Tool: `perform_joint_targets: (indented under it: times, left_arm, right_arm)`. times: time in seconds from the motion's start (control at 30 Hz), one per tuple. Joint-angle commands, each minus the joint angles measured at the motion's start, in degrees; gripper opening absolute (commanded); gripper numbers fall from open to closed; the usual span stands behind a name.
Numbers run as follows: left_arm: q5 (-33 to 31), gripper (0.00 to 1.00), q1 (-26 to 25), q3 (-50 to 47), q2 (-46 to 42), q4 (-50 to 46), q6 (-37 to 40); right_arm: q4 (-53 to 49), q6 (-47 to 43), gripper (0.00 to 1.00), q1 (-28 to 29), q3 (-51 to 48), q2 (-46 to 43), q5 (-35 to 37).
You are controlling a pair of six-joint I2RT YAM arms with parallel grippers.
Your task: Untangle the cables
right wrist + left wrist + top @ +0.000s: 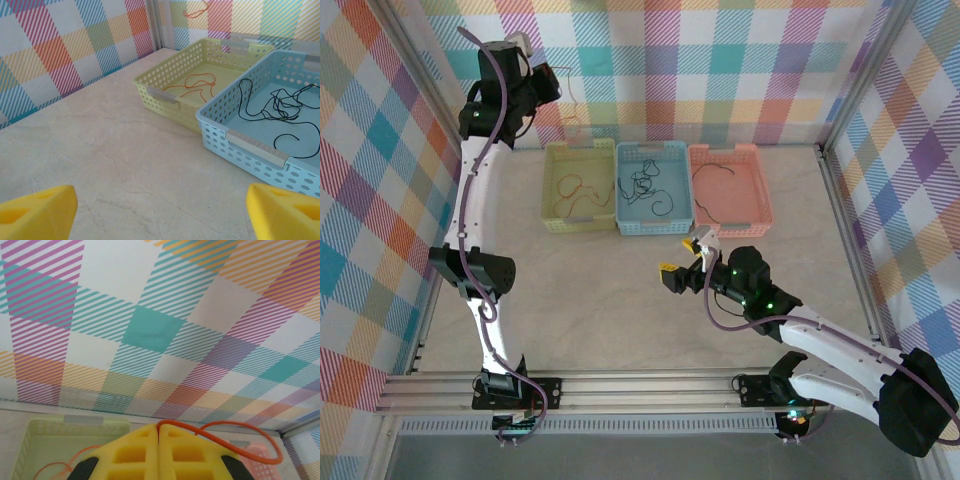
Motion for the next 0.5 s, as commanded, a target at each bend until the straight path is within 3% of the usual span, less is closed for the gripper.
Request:
perform_joint_targets:
  times: [0.0,0.2,0.4,0.47]
  left_arm:
    - [1.1,0.0,0.3,0.8,1.9,-2.3,-0.6]
    - [1.8,0.0,0.3,-0.8,5.9,-1.3,0.4]
    - [1.2,0.01,0.3,-10.6,7.9,1.9,0.9]
    - [1.4,0.27,0.3,-15.8,8.4,1.8,0.2]
  right_arm:
    - [1.1,-0.7,0.87,-0.2,0.8,-0.5,0.2]
    - [0.7,-0.8,0.87,-0.2,0.7,-1.2,0.3]
    - [0.3,-0.9,0.88,-0.2,0.7,-2.0,0.7]
    - [0.2,-1.0,0.88,-0.2,0.6,-2.2,1.2]
